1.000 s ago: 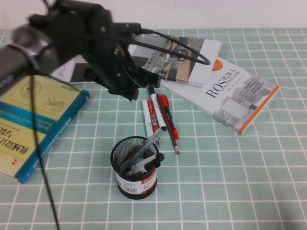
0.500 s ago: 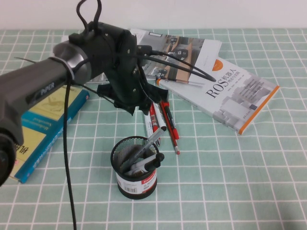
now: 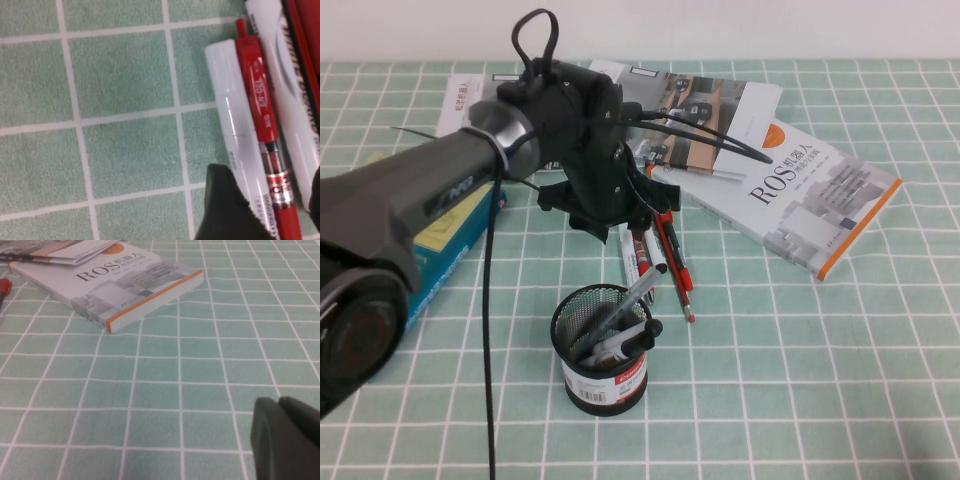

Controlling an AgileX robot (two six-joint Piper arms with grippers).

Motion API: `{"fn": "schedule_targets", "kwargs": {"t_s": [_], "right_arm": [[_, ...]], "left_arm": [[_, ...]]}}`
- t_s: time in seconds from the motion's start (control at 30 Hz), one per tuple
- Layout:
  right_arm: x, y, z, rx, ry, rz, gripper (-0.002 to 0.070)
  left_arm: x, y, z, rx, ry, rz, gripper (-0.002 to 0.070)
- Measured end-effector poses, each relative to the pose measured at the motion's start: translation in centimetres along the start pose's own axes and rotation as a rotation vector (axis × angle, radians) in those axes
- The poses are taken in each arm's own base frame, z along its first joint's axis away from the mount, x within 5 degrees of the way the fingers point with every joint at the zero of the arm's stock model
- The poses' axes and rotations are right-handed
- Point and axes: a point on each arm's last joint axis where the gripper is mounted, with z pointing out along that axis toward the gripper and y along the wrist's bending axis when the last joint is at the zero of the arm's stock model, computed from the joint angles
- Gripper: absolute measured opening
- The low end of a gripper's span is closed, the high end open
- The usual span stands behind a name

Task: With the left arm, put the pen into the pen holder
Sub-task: Pick up the pen on the table

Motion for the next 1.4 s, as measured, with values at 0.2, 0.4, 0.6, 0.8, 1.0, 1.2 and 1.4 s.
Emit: {"fn": "schedule_targets", "kwargs": {"t_s": [0.2, 0.4, 0.6, 0.8, 1.0, 1.2, 1.4], "right_arm": [[0.0, 0.0, 0.0, 0.000, 0.000, 0.000, -0.0020], [0.0, 0.0, 0.0, 0.000, 0.000, 0.000, -0.0020], [0.0, 0.0, 0.0, 0.000, 0.000, 0.000, -0.0020], [0.0, 0.0, 0.0, 0.000, 0.000, 0.000, -0.0020], [0.0, 0.0, 0.0, 0.000, 0.000, 0.000, -0.0020], [0.0, 0.0, 0.0, 0.000, 0.000, 0.000, -0.0020], [0.0, 0.0, 0.0, 0.000, 0.000, 0.000, -0.0020]], "left_arm": [[0.1, 0.3, 1.1, -0.044, 0.026, 0.022, 0.0309], [0.2, 0.4, 1.9, -0.055, 0.039, 0.024, 0.0307], [0.3, 0.4, 2.6, -0.057, 0.046, 0.025, 0.0307], [0.4, 0.5, 3.0, -0.064, 0.054, 0.027, 0.0305], [0.4, 0.8, 3.0, -0.093, 0.060, 0.071, 0.0136], [0.2, 1.3, 2.9, -0.147, 0.047, 0.130, 0.0106], [-1.0, 1.3, -1.4, -0.159, -0.070, 0.173, 0.0106]]}}
